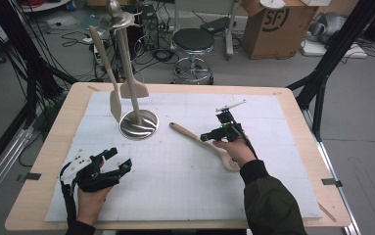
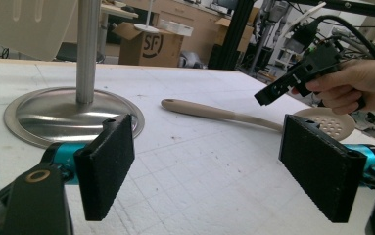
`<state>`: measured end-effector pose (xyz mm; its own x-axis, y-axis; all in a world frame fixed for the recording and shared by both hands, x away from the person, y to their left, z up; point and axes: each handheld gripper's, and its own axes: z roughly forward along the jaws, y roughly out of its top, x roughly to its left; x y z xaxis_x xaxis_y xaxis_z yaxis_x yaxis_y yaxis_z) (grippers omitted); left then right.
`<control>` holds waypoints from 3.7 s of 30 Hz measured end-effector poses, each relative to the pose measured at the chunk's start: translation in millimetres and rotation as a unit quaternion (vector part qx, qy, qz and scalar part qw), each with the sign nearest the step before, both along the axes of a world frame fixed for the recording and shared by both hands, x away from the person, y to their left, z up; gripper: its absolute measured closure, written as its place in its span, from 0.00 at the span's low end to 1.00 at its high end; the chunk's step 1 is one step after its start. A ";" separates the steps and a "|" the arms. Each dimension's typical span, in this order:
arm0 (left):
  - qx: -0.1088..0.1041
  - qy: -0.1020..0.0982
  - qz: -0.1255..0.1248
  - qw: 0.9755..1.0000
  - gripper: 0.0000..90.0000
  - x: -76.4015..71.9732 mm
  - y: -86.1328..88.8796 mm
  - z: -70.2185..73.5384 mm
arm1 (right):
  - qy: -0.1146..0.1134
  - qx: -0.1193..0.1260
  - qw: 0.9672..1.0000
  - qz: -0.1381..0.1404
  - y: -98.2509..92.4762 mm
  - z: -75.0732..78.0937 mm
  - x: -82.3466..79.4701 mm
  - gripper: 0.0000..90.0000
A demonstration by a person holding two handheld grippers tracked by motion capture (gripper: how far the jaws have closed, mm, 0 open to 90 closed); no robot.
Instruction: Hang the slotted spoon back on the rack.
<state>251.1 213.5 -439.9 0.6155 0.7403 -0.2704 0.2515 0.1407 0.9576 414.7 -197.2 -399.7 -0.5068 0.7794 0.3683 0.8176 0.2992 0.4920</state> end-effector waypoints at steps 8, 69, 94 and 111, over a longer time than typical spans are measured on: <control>0.000 0.000 -0.001 1.000 0.24 0.4 0.4 -0.1 | 0.026 -0.027 0.999 0.019 7.9 -11.5 3.8 0.53; -0.003 0.001 -0.003 1.000 0.24 -0.2 -1.5 0.5 | -0.090 -0.023 0.992 0.087 23.6 5.5 -10.9 0.88; -0.001 -0.002 -0.002 1.000 0.24 -0.6 -1.2 1.0 | -0.212 0.186 0.957 0.071 24.5 40.1 -26.7 0.88; -0.004 -0.002 0.000 1.000 0.24 -0.4 0.1 1.6 | -0.284 0.256 0.921 0.077 42.7 53.9 -32.2 0.88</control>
